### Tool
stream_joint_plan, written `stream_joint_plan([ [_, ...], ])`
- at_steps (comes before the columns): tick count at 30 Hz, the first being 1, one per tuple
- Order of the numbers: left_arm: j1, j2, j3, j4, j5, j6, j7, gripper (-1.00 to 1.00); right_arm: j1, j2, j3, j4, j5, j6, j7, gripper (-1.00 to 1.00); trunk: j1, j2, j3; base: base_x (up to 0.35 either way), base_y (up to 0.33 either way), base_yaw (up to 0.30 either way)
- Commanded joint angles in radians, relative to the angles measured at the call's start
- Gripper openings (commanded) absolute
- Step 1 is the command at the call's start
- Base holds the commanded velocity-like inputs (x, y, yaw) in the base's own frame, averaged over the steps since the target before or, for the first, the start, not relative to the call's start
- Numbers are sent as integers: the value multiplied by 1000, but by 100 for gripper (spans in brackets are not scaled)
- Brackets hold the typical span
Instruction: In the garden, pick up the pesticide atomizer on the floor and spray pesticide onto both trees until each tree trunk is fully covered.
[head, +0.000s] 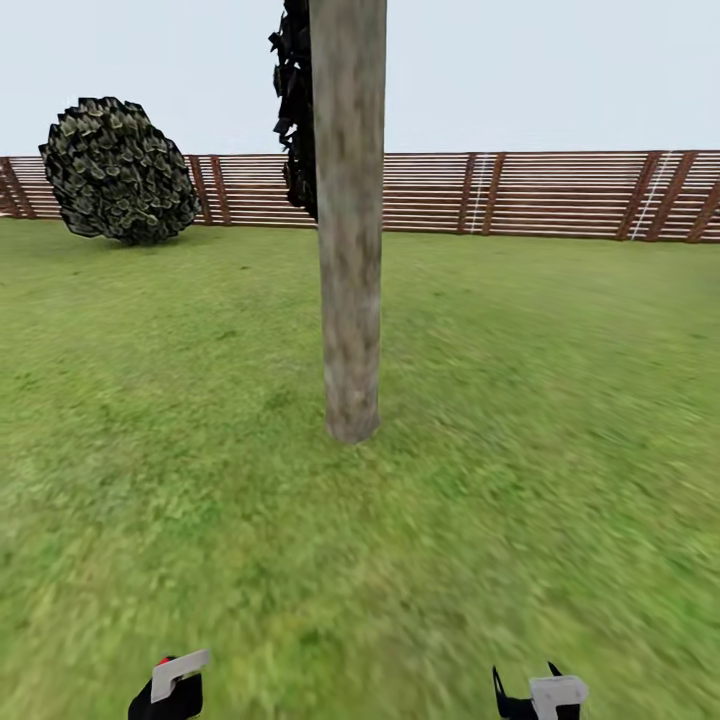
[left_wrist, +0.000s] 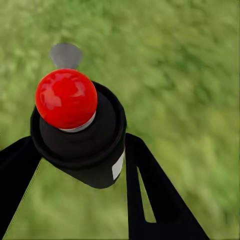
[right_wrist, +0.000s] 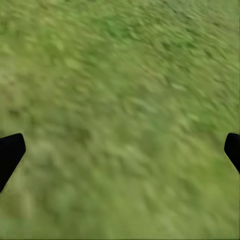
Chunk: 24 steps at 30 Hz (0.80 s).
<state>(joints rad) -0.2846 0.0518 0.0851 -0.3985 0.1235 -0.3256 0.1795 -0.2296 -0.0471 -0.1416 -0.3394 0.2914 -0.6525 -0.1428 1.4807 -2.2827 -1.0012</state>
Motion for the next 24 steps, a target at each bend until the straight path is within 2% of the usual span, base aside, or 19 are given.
stream_joint_plan([
  [1,-1,0,-2,1,10,-4,0,-100,0,0,-4,0,11,-3,-5,100,0,0,-1,337,0,153],
  [14,-1,0,-2,0,9,-4,-5,-100,0,1,-4,2,10,-3,-5,100,0,0,-1,338,0,16],
  [19,-9,4,-21,0,-43,7,-33,-100,0,-1,-1,-11,20,3,4,100,0,0,-1,338,0,0],
  [20,-8,4,-24,0,-65,9,-45,-100,0,-1,-1,-16,21,5,4,100,0,0,-1,338,0,0],
  [22,-13,8,-27,-1,-137,17,-83,-100,-3,-2,0,-37,41,28,7,100,0,0,-1,338,0,0],
  [23,-14,10,-27,-3,-153,20,-92,-100,-4,-2,0,-43,50,37,10,100,0,0,-1,335,0,0],
  [24,-15,14,-27,-8,-185,29,-111,-100,-6,-2,0,-56,74,56,23,100,0,0,-1,268,0,0],
])
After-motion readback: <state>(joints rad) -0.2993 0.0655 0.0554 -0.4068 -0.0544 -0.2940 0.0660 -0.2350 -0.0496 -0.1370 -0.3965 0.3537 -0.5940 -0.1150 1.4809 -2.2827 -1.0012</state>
